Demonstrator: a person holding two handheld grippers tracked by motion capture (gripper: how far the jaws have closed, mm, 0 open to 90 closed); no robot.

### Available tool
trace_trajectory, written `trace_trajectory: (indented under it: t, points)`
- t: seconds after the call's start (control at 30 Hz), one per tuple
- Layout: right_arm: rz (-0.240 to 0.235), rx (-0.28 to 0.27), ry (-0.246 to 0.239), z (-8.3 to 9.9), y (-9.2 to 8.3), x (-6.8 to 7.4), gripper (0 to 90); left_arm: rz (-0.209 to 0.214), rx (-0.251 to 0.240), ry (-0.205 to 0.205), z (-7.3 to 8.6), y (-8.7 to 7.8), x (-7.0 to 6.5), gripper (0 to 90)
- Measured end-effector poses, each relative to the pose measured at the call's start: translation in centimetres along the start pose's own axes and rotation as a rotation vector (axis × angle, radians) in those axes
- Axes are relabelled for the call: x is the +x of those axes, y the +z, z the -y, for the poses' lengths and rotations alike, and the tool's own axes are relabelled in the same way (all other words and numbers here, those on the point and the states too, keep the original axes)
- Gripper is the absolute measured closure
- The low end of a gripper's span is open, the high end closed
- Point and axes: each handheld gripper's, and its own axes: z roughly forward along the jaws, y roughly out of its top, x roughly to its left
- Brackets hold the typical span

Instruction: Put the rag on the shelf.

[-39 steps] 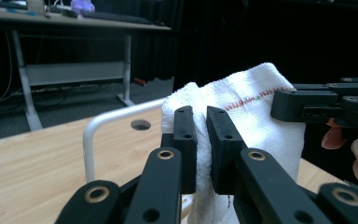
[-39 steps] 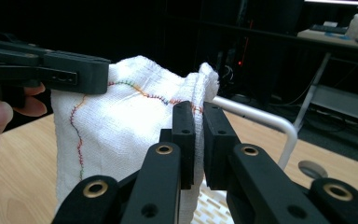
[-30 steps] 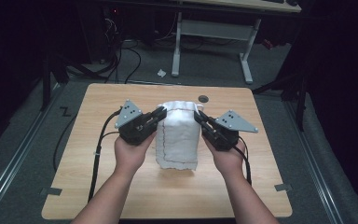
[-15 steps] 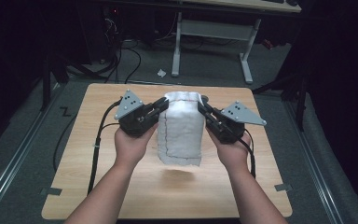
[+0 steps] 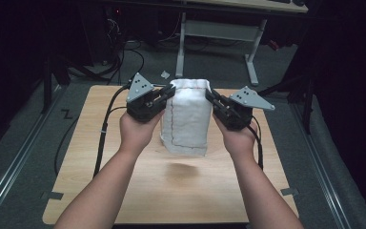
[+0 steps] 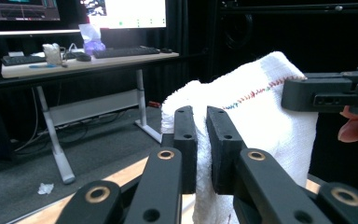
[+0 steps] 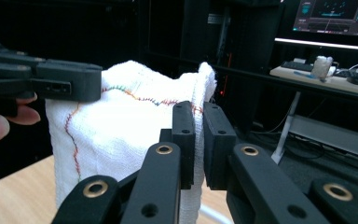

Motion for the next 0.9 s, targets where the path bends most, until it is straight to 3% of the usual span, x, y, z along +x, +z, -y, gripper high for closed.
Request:
trace_trajectory:
  t: [0.23,0.47,0.6,0.77,0.9]
  points:
    - [0.012,0.009,0.016,-0.9,2.3,-1.5,85.0,-0.033,0.002,-0.002,-0.3,2.1,1.6,83.4]
    - [0.007,0.022,0.045,-0.8,4.3,-2.7,85.0,-0.046,-0.018,-0.046,-0.1,3.3,2.9,83.4]
    - [0.01,0.03,0.053,-0.8,4.9,-3.1,85.0,-0.048,-0.006,-0.046,0.0,3.8,3.1,83.4]
    - [0.004,0.041,0.067,-0.6,5.6,-3.9,84.9,-0.059,0.003,-0.012,-0.6,4.2,3.3,83.4]
    - [0.0,0.038,0.077,-0.5,6.3,-4.3,84.9,-0.07,0.013,-0.024,-0.7,5.0,4.0,83.5]
